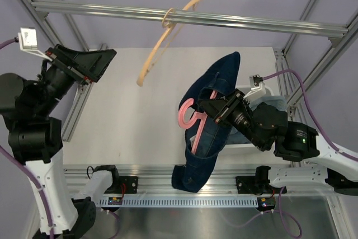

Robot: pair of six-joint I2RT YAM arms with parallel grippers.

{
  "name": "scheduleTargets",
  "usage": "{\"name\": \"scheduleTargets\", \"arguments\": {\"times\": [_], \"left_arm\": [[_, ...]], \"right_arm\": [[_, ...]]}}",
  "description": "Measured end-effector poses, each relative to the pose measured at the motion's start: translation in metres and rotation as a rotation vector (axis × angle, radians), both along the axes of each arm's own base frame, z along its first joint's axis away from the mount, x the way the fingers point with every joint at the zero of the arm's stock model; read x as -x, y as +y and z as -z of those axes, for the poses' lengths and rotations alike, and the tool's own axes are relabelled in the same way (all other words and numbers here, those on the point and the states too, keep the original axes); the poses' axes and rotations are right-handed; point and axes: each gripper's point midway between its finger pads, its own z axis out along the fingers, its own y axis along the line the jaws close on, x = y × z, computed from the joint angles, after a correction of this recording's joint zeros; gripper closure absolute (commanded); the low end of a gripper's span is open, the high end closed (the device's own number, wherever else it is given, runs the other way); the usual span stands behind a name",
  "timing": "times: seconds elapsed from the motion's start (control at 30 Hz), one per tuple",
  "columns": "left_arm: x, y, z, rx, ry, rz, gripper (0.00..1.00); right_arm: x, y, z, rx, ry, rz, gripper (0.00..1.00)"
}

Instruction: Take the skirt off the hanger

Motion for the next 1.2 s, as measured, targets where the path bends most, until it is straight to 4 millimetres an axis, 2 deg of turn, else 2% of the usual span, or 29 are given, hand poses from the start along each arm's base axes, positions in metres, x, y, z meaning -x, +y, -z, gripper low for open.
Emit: {"name": "scheduleTargets", "arguments": {"times": [0.07,0.1,0.27,0.33,0.4,0.47,0.53,0.63,0.7,0.77,0.9,1.03,1.1,1.2], "left_arm": [[-0.016,-0.008,0.003,-0.007,0.02,0.026,0.01],[-0.019,-0.019,0.004,-0.021,0.025,0.071,0.01],[-0.036,-0.1,0.012,-0.135,0.059,0.228,0.01],[-0.04,-0.119,0.033,-0.194,0.086,0.227,0.01],[-0.039,-0.115,0.059,-0.242,0.115,0.191,0.01],[-0.028,-0.1,0.08,-0.27,0.138,0.162,0.01],[-0.012,-0.088,0.08,-0.261,0.121,0.163,0.01],[0.024,-0.08,0.075,-0.225,0.056,0.227,0.01],[0.043,-0.083,0.078,-0.215,0.033,0.288,0.01],[0.056,-0.092,0.093,-0.229,0.047,0.344,0.01],[0.069,-0.119,0.125,-0.315,0.12,0.424,0.01],[0.084,-0.145,0.154,-0.442,0.15,0.467,0.01],[0.089,-0.154,0.167,-0.514,0.145,0.465,0.01],[0.095,-0.154,0.174,-0.572,0.111,0.453,0.01]], "right_arm": [[-0.002,0.001,0.003,0.016,-0.003,0.007,1.0],[-0.003,0.0,0.004,0.025,-0.005,0.015,1.0],[-0.007,-0.006,0.009,0.057,-0.01,0.047,1.0],[-0.008,-0.012,0.011,0.067,-0.008,0.064,1.0],[-0.008,-0.019,0.011,0.07,-0.007,0.077,1.0],[-0.008,-0.03,0.01,0.065,-0.009,0.093,1.0],[-0.008,-0.041,0.007,0.055,-0.012,0.107,1.0],[-0.009,-0.052,0.002,0.039,-0.022,0.13,1.0],[-0.011,-0.054,0.0,0.037,-0.029,0.144,1.0],[-0.016,-0.054,-0.001,0.042,-0.033,0.161,1.0],[-0.036,-0.055,0.0,0.031,-0.028,0.235,1.0],[-0.064,-0.055,0.01,0.02,-0.004,0.317,1.0],[-0.073,-0.05,0.014,0.031,0.005,0.329,1.0],[-0.077,-0.039,0.016,0.041,0.012,0.31,1.0]]}}
